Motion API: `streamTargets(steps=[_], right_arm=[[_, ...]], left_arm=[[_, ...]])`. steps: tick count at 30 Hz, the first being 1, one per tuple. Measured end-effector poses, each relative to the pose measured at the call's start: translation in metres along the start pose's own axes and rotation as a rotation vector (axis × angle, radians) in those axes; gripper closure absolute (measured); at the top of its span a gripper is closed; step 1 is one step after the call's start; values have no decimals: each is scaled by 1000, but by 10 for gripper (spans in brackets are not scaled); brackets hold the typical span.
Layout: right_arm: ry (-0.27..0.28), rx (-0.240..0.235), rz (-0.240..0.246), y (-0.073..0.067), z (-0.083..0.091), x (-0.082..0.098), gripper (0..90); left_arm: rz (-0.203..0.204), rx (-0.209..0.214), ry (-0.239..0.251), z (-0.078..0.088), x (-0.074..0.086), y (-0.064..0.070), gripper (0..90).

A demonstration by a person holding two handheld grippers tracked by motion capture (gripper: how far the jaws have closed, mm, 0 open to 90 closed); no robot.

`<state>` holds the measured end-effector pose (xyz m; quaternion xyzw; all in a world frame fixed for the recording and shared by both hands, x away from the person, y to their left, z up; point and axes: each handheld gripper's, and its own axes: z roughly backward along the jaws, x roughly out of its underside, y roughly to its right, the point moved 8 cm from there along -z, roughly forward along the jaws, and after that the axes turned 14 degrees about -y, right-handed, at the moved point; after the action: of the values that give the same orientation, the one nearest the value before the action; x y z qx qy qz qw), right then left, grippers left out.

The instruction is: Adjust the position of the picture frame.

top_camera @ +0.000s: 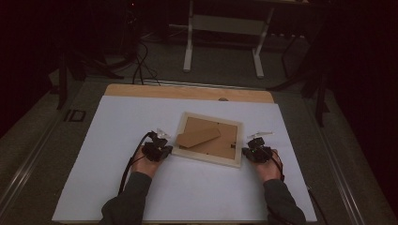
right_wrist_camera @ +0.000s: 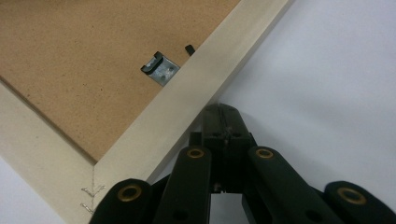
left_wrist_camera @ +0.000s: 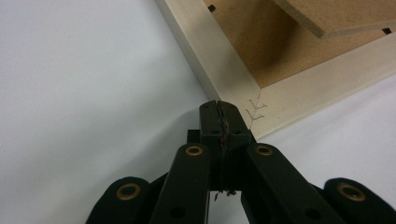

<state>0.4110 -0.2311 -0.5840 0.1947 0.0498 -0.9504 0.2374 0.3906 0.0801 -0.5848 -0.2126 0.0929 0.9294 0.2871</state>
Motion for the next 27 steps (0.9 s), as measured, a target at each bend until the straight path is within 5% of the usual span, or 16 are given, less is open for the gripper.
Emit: streamTargets(steps=[14, 27], right_arm=[[9, -14, 0, -6, -4, -8, 900], [10, -29, 29, -22, -7, -15, 900]], left_arm=[[-18, -30, -2, 7, 13, 2, 900], [20, -20, 6, 15, 30, -6, 900]])
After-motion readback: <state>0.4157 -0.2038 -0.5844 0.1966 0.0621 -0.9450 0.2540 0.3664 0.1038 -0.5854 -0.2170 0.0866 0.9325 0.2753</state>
